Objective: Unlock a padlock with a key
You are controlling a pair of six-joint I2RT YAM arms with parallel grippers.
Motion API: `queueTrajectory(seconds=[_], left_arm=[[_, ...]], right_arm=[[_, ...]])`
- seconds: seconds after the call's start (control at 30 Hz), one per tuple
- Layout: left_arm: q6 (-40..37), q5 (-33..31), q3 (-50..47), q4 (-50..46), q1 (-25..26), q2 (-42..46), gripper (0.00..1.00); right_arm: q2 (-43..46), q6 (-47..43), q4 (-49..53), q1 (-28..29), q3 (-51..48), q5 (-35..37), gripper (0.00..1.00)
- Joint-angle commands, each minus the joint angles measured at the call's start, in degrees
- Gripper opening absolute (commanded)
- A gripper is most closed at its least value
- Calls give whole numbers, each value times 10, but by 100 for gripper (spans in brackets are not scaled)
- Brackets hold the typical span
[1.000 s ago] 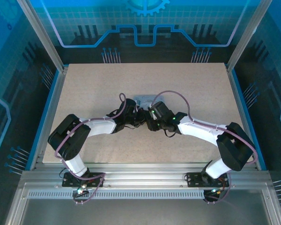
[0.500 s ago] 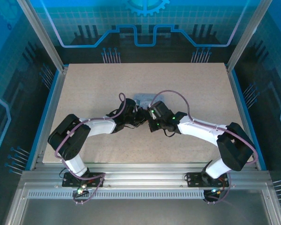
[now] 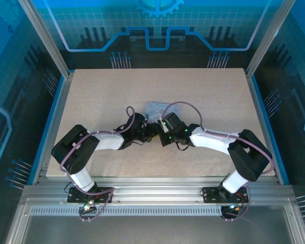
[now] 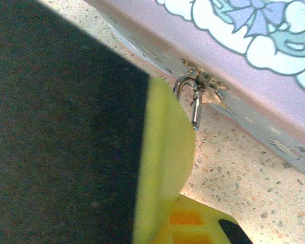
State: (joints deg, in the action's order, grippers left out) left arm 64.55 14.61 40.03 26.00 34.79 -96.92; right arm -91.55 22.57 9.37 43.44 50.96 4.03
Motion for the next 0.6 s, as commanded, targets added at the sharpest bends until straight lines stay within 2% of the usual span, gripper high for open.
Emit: queueTrajectory(seconds=[0.0, 0.23, 0.3, 0.57], left_arm=[[0, -21, -24, 22, -7, 40, 48], [-8, -42, -67, 4, -22, 96, 51], [-12, -54, -76, -7, -27, 113, 54], [-49, -59, -74, -70, -68, 173, 61]], right_arm=[[-2, -21, -33, -3, -2, -17, 0], [5, -58, 1, -4, -14, -16, 0], [1, -71, 20, -4, -9, -15, 0], [-10, -105, 76, -7, 27, -13, 0]])
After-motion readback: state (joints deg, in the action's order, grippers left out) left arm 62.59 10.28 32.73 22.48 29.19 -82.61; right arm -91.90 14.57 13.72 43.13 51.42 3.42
